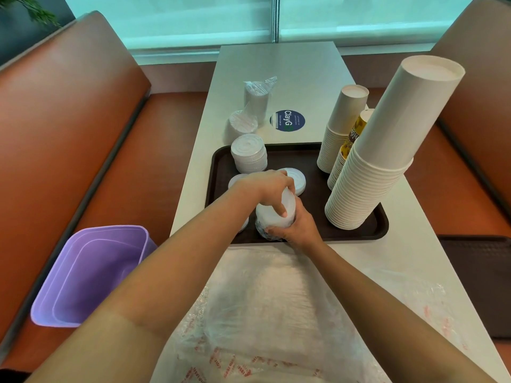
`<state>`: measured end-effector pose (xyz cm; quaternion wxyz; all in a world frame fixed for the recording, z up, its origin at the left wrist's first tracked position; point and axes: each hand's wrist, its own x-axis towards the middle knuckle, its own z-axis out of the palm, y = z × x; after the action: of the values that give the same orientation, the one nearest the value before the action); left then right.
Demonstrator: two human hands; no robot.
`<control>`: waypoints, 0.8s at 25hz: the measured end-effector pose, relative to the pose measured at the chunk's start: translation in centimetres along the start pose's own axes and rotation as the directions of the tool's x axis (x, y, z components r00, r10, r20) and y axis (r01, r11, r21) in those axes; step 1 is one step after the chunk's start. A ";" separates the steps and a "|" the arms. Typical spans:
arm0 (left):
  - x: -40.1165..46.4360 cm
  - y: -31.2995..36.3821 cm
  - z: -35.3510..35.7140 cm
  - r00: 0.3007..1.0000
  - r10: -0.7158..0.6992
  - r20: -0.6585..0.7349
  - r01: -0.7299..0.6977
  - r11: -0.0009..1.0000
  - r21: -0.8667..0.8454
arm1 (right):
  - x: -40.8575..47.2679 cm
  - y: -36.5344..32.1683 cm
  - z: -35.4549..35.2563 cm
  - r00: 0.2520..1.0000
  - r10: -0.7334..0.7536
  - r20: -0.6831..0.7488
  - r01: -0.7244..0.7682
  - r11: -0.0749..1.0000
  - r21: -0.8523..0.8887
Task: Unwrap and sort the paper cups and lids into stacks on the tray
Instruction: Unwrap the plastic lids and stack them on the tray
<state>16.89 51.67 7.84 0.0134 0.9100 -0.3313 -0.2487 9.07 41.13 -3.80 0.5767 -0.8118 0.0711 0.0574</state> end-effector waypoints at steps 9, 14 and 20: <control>-2.5 -2.2 0.7 0.983 -0.045 -0.178 -0.060 0.836 -0.545 | -0.2 -0.1 -0.1 1.000 -0.013 -0.024 0.013 0.999 0.035; -5.2 -4.4 2.9 0.660 -0.460 -0.594 -0.166 0.682 -0.712 | -0.3 -0.3 -0.1 0.998 -0.035 -0.047 0.037 0.999 0.035; -6.8 -6.5 11.1 0.518 -0.439 -0.734 -0.024 0.850 -0.526 | -0.4 -0.6 -0.1 0.998 -0.043 -0.043 0.044 0.999 0.023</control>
<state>11.16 62.42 -0.11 0.3599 0.9171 -0.0971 0.1416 8.74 41.23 -3.17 0.5859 -0.8072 0.0663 0.0268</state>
